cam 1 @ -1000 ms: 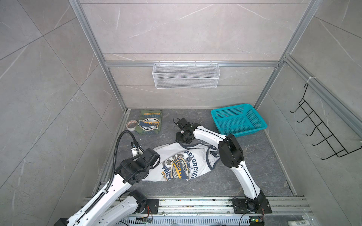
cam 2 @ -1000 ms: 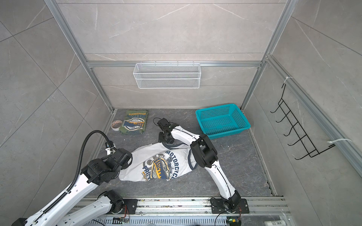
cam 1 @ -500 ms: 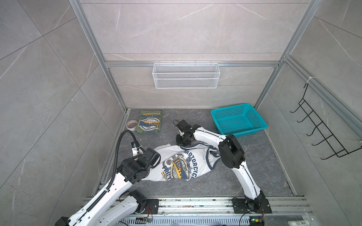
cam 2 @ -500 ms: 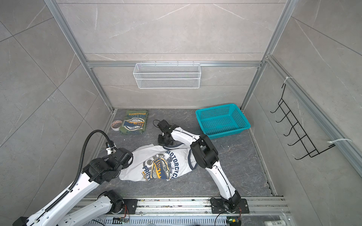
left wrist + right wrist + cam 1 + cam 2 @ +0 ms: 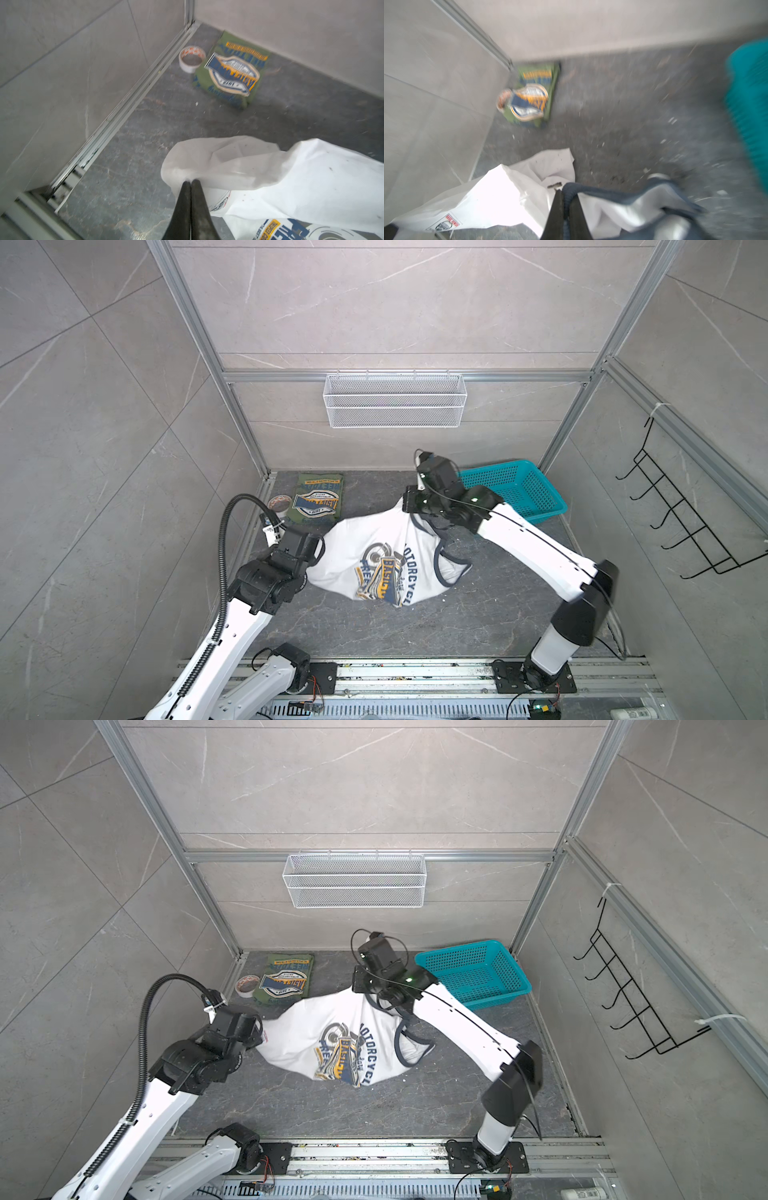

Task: Fold and stack the tank tops
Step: 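Lift the white tank top with both grippers and stretch it between them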

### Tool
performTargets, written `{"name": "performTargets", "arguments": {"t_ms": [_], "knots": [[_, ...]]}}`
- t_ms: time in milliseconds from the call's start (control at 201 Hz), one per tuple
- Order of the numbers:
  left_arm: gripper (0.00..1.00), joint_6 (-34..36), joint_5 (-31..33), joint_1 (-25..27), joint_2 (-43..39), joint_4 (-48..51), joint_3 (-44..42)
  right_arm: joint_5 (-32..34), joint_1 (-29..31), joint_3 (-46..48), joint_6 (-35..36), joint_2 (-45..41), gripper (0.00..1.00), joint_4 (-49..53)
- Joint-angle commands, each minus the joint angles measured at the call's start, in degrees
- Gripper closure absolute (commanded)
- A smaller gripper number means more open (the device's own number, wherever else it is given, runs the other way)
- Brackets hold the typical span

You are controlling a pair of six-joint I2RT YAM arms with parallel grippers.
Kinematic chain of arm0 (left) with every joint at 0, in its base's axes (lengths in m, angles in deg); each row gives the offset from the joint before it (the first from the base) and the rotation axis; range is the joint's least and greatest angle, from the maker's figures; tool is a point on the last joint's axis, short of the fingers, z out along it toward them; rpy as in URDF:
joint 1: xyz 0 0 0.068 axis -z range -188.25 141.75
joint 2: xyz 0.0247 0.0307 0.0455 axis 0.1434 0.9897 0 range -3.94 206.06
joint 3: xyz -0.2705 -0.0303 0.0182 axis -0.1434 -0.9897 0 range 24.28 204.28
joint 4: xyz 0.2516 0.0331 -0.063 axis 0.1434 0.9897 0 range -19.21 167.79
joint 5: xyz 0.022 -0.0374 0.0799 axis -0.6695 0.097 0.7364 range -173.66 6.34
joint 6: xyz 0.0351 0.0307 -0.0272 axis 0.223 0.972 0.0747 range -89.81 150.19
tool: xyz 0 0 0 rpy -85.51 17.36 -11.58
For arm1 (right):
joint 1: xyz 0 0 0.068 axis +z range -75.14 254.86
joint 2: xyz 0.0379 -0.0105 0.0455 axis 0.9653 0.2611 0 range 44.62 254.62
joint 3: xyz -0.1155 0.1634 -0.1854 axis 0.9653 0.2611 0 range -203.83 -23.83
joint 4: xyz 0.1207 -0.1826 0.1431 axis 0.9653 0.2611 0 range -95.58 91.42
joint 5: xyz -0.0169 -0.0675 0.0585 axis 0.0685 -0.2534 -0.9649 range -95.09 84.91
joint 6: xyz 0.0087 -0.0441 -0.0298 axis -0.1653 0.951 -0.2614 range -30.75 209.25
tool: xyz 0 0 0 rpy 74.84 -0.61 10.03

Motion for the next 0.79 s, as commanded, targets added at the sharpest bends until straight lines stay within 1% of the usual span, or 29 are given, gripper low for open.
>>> {"name": "performTargets", "arguments": {"t_ms": [0,90,159,284,368,443,488,557,607,662,722,786], "knots": [[1.0,6.1,-1.6,-0.4,1.7,-5.2,5.0,7.5,-0.4,1.8,3.3,-1.0,1.0,4.0],[1.0,7.4,-3.9,-0.4,1.9,-6.9,6.3,7.2,-0.4,5.1,3.1,-4.0,1.0,3.5],[1.0,7.4,-5.2,-0.5,1.8,-6.2,6.6,6.9,-0.4,8.4,2.0,-7.1,1.0,3.1],[1.0,6.3,-7.8,-0.4,0.8,-4.5,4.3,5.3,-0.4,13.4,-0.6,-10.9,1.0,4.7],[1.0,7.3,-8.6,-0.6,1.5,-5.0,2.7,4.4,-0.4,15.8,-1.1,-10.8,1.0,4.5],[1.0,8.6,-8.7,-1.4,5.8,-5.9,3.7,5.9,-1.0,14.1,-0.5,-8.2,1.0,5.2],[1.0,9.3,-9.6,-3.0,9.8,-6.7,5.3,5.8,-2.2,11.7,0.1,-5.8,1.0,5.0],[1.0,9.5,-12.4,-7.1,17.3,-7.7,9.9,4.9,-4.7,5.2,1.1,-1.7,1.0,4.5],[1.0,9.7,-16.8,-9.9,22.4,-8.5,14.6,4.5,-6.3,-1.5,1.7,1.8,1.0,5.5],[1.0,10.0,-20.3,-12.7,28.0,-8.2,22.4,4.5,-7.8,-9.8,2.5,5.5,1.0,7.0],[1.0,10.6,-23.1,-14.6,33.6,-6.5,33.5,4.8,-9.3,-20.1,3.4,9.6,1.0,9.6],[1.0,12.6,-25.3,-15.3,38.4,-5.1,46.4,4.4,-10.9,-34.7,4.4,14.4,1.0,13.8]]}}
